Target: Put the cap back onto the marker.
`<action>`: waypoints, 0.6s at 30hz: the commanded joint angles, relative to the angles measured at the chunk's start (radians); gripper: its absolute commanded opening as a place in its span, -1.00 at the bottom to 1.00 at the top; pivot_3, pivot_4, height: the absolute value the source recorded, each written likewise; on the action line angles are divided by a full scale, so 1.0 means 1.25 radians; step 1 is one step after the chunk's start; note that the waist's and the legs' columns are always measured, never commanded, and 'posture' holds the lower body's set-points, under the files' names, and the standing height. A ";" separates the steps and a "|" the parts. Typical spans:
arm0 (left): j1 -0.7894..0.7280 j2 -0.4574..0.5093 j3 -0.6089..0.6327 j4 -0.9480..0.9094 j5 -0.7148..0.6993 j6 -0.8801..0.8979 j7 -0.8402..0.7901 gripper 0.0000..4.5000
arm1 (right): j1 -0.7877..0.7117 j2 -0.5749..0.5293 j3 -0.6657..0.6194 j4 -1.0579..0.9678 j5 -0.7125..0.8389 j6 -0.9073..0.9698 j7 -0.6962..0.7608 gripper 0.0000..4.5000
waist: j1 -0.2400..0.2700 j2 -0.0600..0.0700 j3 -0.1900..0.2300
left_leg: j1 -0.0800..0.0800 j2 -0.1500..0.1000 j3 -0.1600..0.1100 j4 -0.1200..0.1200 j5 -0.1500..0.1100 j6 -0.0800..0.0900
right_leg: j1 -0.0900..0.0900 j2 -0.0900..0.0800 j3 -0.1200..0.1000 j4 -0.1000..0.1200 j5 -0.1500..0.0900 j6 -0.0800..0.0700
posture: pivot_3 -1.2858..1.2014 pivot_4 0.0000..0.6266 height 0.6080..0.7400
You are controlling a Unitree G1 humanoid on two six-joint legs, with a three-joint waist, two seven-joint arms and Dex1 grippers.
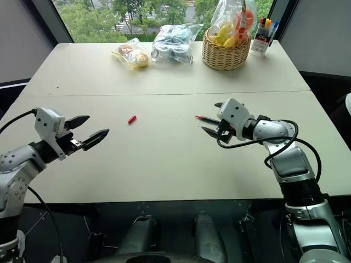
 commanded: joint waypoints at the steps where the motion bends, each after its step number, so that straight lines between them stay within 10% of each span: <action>1: 0.001 0.005 0.002 -0.023 0.008 -0.014 0.004 0.99 | -0.008 -0.002 -0.022 -0.032 0.011 -0.002 -0.006 0.99 | 0.000 0.000 0.000 | 0.000 0.000 0.000 0.000 0.000 0.000 | 0.000 0.000 0.000 0.000 0.000 0.000 | 0.03 -0.52 1.00; 18: 0.021 -0.010 0.009 -0.038 0.005 -0.006 0.036 0.99 | -0.018 0.014 -0.005 -0.025 0.011 -0.001 -0.005 0.99 | 0.000 0.000 0.000 | 0.000 0.000 0.000 0.000 0.000 0.000 | 0.000 0.000 0.000 0.000 0.000 0.000 | 0.03 -0.52 1.00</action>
